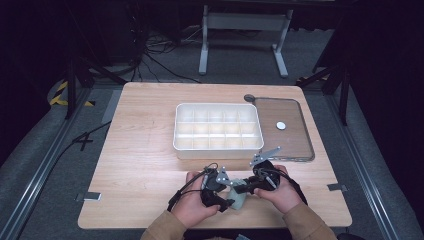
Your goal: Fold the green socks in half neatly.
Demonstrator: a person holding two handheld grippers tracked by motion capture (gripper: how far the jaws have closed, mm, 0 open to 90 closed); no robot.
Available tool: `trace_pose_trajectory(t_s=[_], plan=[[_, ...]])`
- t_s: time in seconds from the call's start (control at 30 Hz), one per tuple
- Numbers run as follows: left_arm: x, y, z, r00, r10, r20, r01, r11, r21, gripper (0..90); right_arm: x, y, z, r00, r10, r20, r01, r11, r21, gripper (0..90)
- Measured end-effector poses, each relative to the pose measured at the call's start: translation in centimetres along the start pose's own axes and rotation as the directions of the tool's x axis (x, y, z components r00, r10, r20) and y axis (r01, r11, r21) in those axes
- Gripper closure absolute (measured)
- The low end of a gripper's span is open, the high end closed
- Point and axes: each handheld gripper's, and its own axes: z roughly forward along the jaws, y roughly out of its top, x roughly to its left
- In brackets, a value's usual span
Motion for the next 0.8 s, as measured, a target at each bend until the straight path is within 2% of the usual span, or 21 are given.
trace_pose_trajectory(t_s=[0.03,0.07,0.1,0.23,0.3,0.37,0.43,0.57,0.67,0.7,0.77,0.8], plan=[[0.4,-0.3,-1.0,0.9999,-0.014,-0.008,0.014,0.9998,-0.013,37.7,0.1,0.3,-0.5,0.9999,0.002,0.010,-0.002,1.000,0.000,71.5],[0.4,-0.3,-1.0,0.9999,-0.014,-0.008,0.014,0.9998,-0.013,38.3,0.1,0.3,-0.5,0.9999,0.002,0.010,-0.002,1.000,0.000,71.5],[0.8,-0.6,-1.9,0.9996,-0.021,-0.019,0.021,0.9997,-0.015,38.3,0.1,0.4,-0.7,0.9999,-0.001,0.015,0.001,1.000,-0.002,71.5],[1.9,-1.7,-3.9,0.9975,-0.052,-0.048,0.051,0.9984,-0.023,38.9,0.4,1.4,-1.9,0.9971,-0.032,0.069,0.031,0.999,0.011,71.5],[2.7,-2.6,-5.1,0.9935,-0.091,-0.068,0.088,0.9953,-0.040,38.9,0.8,2.1,-2.7,0.9938,-0.053,0.097,0.052,0.998,0.019,71.5],[3.1,-3.0,-5.6,0.9919,-0.100,-0.078,0.097,0.9942,-0.047,38.7,0.9,2.4,-3.0,0.9920,-0.061,0.110,0.059,0.998,0.024,71.5],[3.8,-3.6,-6.6,0.9867,-0.133,-0.093,0.129,0.9901,-0.056,38.6,1.1,3.3,-4.0,0.9873,-0.079,0.138,0.076,0.997,0.028,71.4],[5.1,-4.5,-8.3,0.9780,-0.154,-0.140,0.149,0.9877,-0.046,38.2,1.2,4.0,-4.8,0.9835,-0.084,0.160,0.080,0.996,0.031,71.3],[6.0,-5.2,-9.7,0.9714,-0.183,-0.151,0.173,0.9816,-0.081,37.7,1.1,4.9,-5.8,0.9776,-0.097,0.187,0.092,0.995,0.038,71.1],[6.0,-5.2,-9.7,0.9714,-0.183,-0.151,0.173,0.9816,-0.081,37.6,1.1,5.1,-6.0,0.9768,-0.099,0.190,0.093,0.995,0.037,71.1],[6.3,-5.5,-10.1,0.9652,-0.213,-0.152,0.199,0.9750,-0.098,37.6,1.0,5.3,-6.2,0.9754,-0.101,0.196,0.095,0.995,0.037,71.0],[6.5,-5.6,-10.2,0.9644,-0.215,-0.154,0.202,0.9747,-0.096,37.5,0.9,5.5,-6.5,0.9744,-0.100,0.202,0.094,0.995,0.039,71.0]])
